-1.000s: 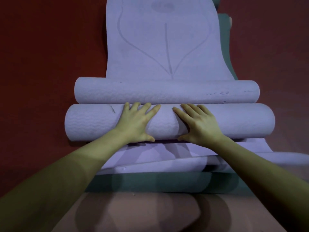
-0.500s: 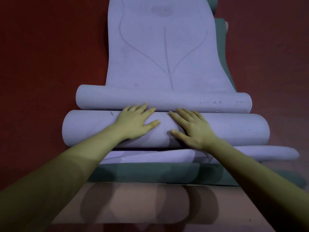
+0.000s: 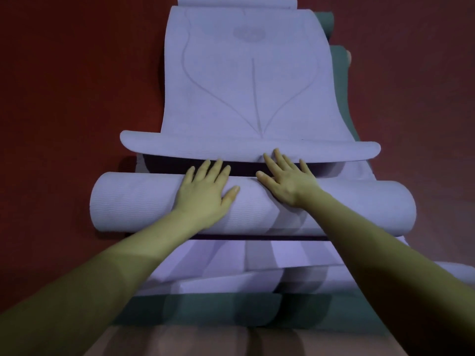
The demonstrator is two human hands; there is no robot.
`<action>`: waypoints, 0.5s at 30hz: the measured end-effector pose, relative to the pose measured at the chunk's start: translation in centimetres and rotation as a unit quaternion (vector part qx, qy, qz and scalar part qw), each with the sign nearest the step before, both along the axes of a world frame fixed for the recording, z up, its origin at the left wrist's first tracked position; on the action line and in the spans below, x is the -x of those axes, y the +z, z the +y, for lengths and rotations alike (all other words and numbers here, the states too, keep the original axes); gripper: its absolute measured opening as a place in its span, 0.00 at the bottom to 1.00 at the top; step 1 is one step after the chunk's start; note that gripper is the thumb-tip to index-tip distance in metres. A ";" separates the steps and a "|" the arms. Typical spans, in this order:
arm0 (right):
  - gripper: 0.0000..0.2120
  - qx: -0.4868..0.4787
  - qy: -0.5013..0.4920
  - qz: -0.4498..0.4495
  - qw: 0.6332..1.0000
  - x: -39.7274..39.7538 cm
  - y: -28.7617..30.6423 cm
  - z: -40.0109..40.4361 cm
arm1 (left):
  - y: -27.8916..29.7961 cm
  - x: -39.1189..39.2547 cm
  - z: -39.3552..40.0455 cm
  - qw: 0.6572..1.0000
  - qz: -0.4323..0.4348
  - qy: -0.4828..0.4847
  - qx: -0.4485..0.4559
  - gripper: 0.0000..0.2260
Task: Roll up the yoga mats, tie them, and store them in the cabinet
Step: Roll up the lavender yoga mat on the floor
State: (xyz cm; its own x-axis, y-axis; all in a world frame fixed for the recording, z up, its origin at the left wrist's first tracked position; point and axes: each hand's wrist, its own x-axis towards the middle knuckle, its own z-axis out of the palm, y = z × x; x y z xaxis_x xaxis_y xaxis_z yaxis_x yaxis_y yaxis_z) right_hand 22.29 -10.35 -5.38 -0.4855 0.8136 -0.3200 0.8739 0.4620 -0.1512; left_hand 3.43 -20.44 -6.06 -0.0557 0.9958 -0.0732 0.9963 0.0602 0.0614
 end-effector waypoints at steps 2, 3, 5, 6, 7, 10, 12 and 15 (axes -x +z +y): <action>0.32 -0.010 -0.008 0.006 1.000 0.2 -0.1 0.4 | -0.4 0.2 -0.2 1.000 0.002 -0.015 0.004 0.40; 0.32 -0.018 -0.011 0.014 1.000 0.2 -0.2 0.5 | -0.4 0.4 0.1 1.000 0.003 -0.018 0.004 0.40; 0.32 -0.031 -0.015 0.029 0.999 0.2 -0.2 0.2 | -0.4 0.7 1.0 1.000 0.004 -0.022 0.004 0.39; 0.33 -0.037 -0.010 0.027 0.999 0.2 -0.1 0.0 | -0.5 0.9 1.6 1.000 0.003 -0.023 0.002 0.39; 0.35 -0.044 0.000 0.016 0.999 0.1 -0.1 -0.3 | -0.6 1.1 2.0 1.000 0.003 -0.025 0.002 0.37; 0.44 -0.077 0.027 0.002 0.997 -0.3 -0.1 -1.4 | -0.7 1.6 3.5 0.999 -0.013 -0.021 0.021 0.30; 0.46 -0.107 0.029 0.022 0.994 -0.5 -0.3 -2.0 | -0.5 1.9 4.3 0.999 -0.018 -0.008 0.037 0.29; 0.38 -0.215 0.012 0.067 0.974 -0.5 -1.8 -4.3 | -0.4 2.0 4.8 1.000 -0.003 0.004 0.031 0.30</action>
